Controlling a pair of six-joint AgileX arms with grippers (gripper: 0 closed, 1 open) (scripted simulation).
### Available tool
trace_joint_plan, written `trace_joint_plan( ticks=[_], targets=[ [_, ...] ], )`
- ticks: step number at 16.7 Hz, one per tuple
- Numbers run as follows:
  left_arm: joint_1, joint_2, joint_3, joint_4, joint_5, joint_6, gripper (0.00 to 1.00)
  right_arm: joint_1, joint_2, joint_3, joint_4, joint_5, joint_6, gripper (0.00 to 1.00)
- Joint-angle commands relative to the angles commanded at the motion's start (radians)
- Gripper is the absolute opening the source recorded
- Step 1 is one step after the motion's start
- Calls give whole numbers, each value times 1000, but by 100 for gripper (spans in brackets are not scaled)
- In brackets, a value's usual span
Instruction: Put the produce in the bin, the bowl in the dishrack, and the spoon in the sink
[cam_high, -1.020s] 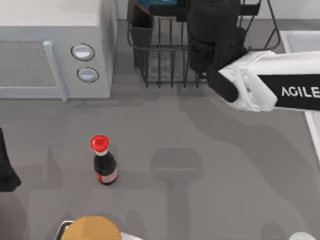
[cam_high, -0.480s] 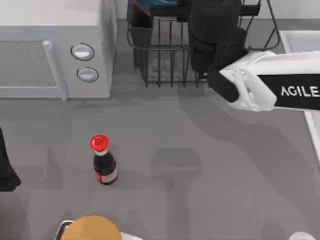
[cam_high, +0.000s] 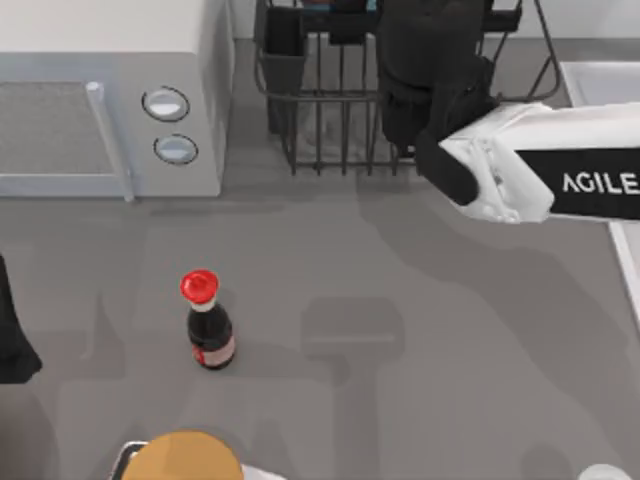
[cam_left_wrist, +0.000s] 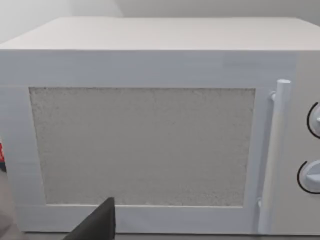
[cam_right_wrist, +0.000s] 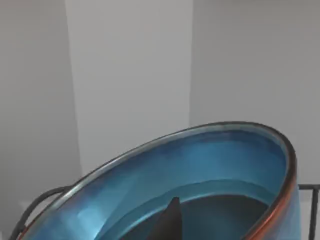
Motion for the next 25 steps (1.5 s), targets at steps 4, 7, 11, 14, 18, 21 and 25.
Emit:
trace_joint_plan(
  ticks=[4,7,11,14,18,21,25],
  targets=[
    [0,0,0,0,0,0,100,0,0,0,0,0,0,100],
    [0,0,0,0,0,0,100,0,0,0,0,0,0,100],
    [0,0,0,0,0,0,100,2,0,0,0,0,0,100],
    [0,0,0,0,0,0,100,-17,-50,-40,-18,-23,1,100],
    [0,0,0,0,0,0,100,-87,-256,-179,-90,-98,2,100],
    [0,0,0,0,0,0,100,-164,-514,-346,-179,-178,-2,100],
    [0,0,0,0,0,0,100,-288,-978,-624,-335,-306,-16,100]
  ],
)
